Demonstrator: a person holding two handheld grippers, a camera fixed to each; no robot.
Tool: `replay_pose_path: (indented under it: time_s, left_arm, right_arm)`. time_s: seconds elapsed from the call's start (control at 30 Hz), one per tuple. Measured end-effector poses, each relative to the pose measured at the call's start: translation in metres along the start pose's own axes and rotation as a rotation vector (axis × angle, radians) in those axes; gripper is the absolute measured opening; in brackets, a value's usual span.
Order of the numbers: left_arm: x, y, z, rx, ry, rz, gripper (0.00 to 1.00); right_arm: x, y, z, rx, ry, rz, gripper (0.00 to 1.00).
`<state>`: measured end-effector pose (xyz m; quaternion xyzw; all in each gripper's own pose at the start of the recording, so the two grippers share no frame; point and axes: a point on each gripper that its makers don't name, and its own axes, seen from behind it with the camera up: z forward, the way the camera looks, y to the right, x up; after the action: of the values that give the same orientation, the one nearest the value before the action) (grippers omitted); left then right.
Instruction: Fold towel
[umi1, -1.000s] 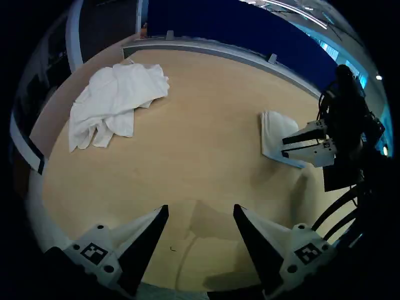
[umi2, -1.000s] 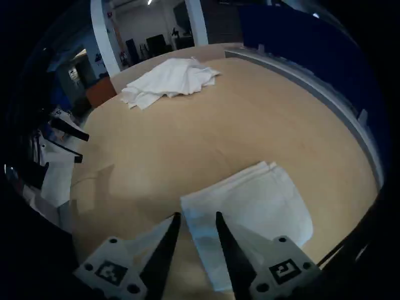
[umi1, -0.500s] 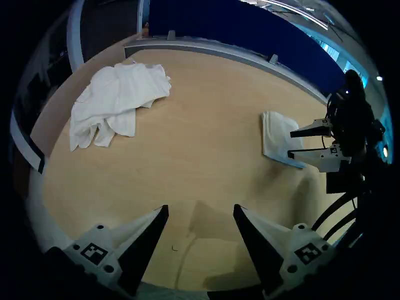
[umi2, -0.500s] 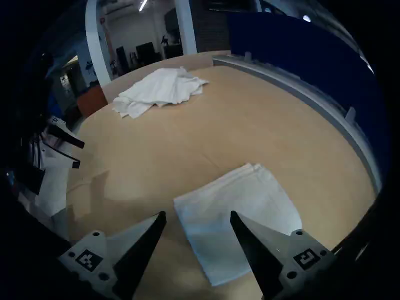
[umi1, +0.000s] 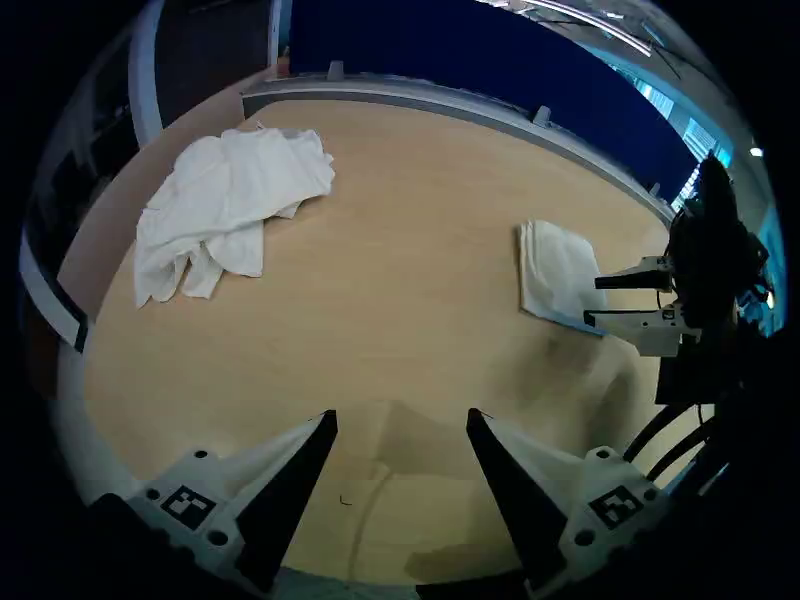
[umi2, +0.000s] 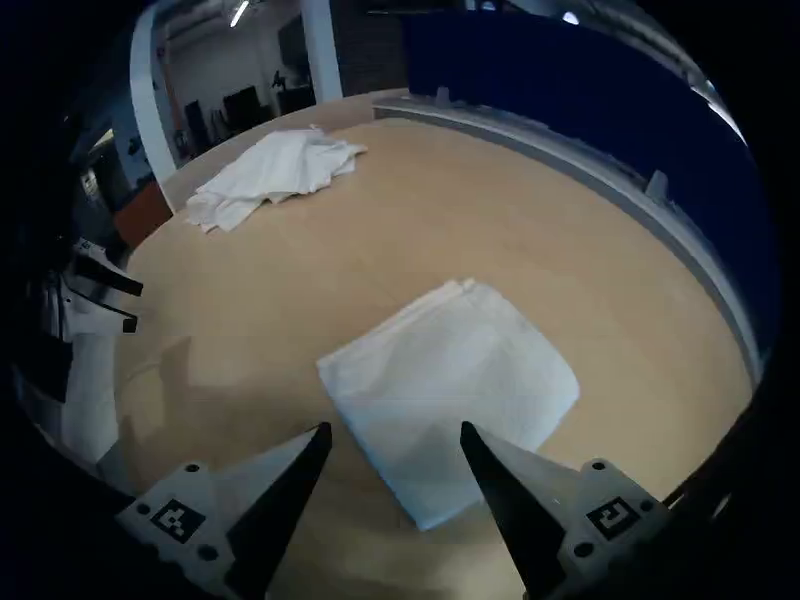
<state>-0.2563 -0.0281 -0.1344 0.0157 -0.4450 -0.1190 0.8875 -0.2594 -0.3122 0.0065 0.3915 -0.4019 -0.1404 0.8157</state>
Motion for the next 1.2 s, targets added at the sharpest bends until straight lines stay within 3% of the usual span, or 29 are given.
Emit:
replay_pose_path:
  time_s: [0.27,0.6,0.7,0.93,1.2]
  left_arm:
    - [0.001,0.002,0.003,-0.006,-0.001,0.008,0.96]
    - [0.002,0.004,0.006,-0.012,0.0,0.012,0.96]
    - [0.002,0.002,0.005,-0.011,0.0,0.01,0.96]
    - [0.002,0.0,0.002,-0.011,0.0,0.005,0.96]
    - [0.002,0.0,0.001,-0.011,0.001,0.007,0.96]
  right_arm:
    - [-0.025,0.008,-0.014,-0.078,-0.008,0.056,1.0]
    - [-0.046,0.016,-0.017,-0.104,-0.016,0.131,0.98]
    - [-0.052,0.015,-0.014,-0.102,-0.026,0.139,0.92]
    - [-0.064,0.015,-0.013,-0.115,-0.049,0.138,0.63]
    - [-0.068,0.017,-0.01,-0.119,-0.046,0.16,0.37]
